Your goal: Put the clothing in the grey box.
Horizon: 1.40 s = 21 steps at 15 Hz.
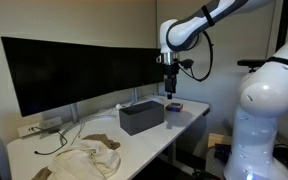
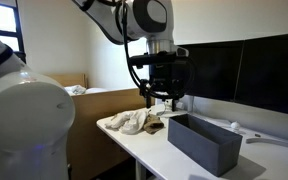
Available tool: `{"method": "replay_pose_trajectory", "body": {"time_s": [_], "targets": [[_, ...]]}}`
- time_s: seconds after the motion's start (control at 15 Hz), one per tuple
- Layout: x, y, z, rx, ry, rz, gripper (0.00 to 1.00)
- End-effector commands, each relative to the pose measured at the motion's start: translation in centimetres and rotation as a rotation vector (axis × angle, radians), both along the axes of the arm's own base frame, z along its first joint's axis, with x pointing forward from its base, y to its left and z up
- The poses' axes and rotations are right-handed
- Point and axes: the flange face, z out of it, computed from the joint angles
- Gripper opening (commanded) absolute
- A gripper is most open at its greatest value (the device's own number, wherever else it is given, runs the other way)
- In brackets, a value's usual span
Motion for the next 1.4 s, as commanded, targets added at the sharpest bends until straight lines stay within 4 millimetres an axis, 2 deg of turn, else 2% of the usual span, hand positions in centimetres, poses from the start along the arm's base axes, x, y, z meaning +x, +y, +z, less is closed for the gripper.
{"method": "replay_pose_trajectory", "body": {"time_s": [0.0, 0.27, 0.4, 0.53, 0.8, 1.0, 1.33], "targets": [[0.0, 0.0, 0.1, 0.000, 0.001, 0.000, 1.00], [0.0, 0.0, 0.1, 0.000, 0.001, 0.000, 1.00], [1.2, 1.2, 0.2, -0.021, 0.011, 0.022, 1.00], [3.0, 3.3, 0.8, -0.070, 0.008, 0.080, 1.00], [7.8, 8.9, 2.0, -0.185, -0.033, 0.220, 1.00], [11.3, 12.4, 2.0, -0.257, -0.063, 0.307, 1.00], [16.5, 16.4, 1.2, -0.216, -0.085, 0.388, 1.00]]}}
